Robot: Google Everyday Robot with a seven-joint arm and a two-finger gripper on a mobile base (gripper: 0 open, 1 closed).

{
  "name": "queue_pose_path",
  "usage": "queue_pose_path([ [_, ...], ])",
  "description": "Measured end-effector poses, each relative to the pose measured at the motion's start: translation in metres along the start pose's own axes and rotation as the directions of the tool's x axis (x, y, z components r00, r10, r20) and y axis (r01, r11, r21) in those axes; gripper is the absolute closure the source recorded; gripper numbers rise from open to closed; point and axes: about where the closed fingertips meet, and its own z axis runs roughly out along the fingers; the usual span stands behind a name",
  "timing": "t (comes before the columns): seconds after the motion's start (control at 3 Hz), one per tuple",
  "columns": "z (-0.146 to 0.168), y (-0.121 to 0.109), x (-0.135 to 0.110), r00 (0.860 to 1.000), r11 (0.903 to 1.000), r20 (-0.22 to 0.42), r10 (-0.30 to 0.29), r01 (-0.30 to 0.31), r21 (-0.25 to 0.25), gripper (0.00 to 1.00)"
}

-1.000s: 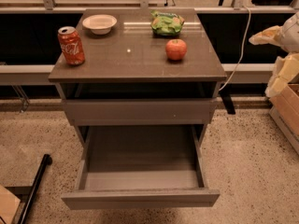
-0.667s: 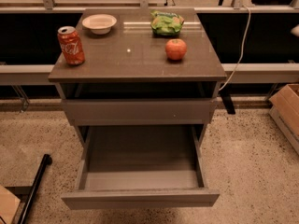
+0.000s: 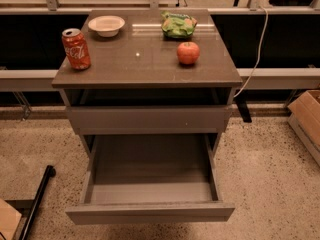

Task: Place coke can into middle drawer

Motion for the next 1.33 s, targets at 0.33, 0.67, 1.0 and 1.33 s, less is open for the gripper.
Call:
queue_pose_path([
  [0.33,0.010,-0.008,-0.014,0.998,0.9977,0.019,0.055,-0.056,0.038,0.00],
  [0.67,0.027,-0.009,-0.046,0.997,0.9944,0.038,0.072,-0.075,0.075,0.00],
  [1.0,0.058,0.002,-0.083,0.996,0.9956,0.062,0.068,-0.072,0.060,0.00],
  [1.33,0.088,0.005,-0.119,0.993,0.9975,0.100,0.057,-0.061,0.036,0.00],
])
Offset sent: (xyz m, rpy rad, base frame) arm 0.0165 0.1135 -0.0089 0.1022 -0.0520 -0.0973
